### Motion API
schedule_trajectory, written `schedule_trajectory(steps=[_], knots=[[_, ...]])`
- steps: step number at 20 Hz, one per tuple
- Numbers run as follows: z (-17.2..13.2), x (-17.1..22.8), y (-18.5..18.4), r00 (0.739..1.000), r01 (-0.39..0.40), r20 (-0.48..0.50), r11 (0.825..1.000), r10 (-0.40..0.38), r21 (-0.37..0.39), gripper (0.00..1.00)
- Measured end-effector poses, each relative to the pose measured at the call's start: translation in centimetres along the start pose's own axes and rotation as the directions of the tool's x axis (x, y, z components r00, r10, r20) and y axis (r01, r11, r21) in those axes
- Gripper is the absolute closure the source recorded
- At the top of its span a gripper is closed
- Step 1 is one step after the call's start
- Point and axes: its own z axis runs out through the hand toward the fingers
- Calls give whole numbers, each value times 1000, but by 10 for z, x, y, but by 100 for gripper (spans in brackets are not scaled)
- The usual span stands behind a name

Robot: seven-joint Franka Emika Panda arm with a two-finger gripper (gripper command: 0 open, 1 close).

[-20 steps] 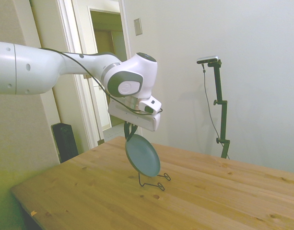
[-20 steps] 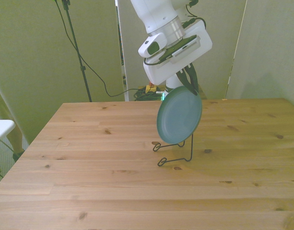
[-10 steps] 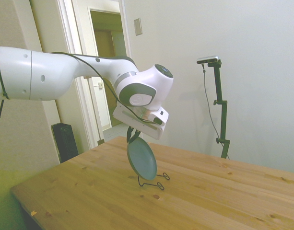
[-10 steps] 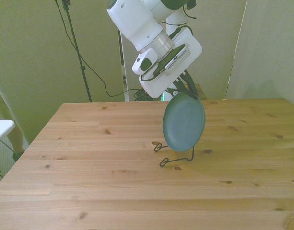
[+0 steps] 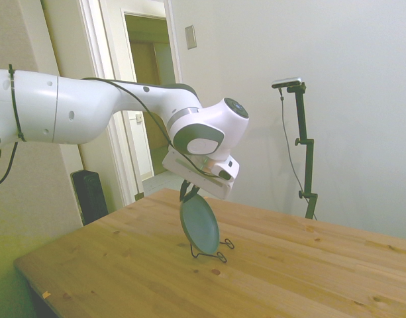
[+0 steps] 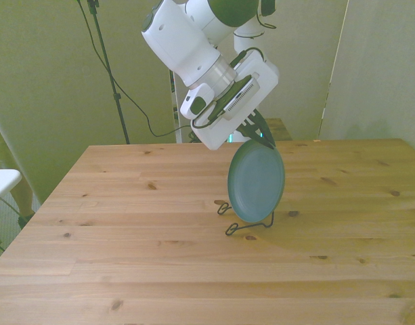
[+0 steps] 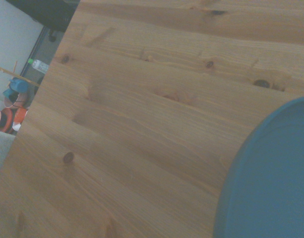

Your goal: Load the plate

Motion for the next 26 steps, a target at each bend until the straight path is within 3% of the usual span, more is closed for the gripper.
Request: schedule_trajectory(steps=[10, 11, 22, 26], knots=[[1, 7, 4, 1000, -4, 6, 1000, 4, -1, 100], [2, 8, 5, 1000, -5, 7, 1000, 5, -2, 0], [3, 15, 5, 1000, -4, 4, 1000, 4, -5, 0], [-11, 6, -5, 1000, 14, -19, 1000, -14, -4, 0]])
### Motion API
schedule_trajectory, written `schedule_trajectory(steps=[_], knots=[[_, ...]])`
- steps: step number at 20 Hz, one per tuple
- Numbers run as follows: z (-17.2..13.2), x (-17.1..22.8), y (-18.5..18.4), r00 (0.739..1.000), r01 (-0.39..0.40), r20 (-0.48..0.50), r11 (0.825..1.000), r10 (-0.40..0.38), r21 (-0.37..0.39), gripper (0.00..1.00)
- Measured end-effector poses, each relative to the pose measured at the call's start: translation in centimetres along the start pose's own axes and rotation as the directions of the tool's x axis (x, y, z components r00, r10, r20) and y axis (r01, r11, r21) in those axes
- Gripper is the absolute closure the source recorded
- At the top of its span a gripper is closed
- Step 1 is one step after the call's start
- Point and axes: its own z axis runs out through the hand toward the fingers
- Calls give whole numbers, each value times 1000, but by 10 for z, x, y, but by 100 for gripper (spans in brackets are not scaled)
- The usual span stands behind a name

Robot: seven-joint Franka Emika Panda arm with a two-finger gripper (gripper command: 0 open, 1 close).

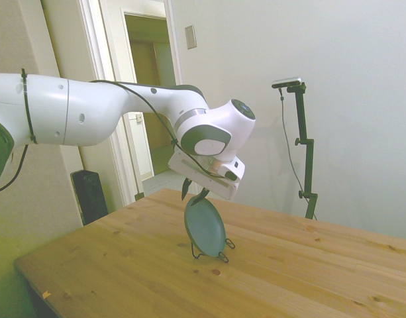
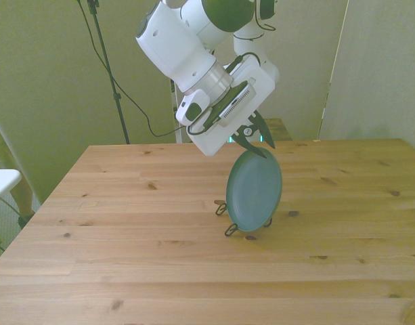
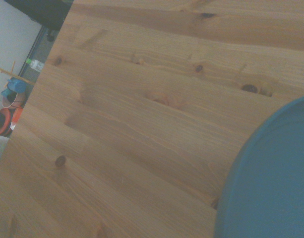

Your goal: Load the plate

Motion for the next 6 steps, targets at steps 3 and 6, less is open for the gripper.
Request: schedule_trajectory(steps=[3, 6], knots=[[-31, -30, -20, 999, 23, -46, 1000, -23, -11, 0], [-65, -81, -42, 993, 31, -113, 997, -39, -77, 0]])
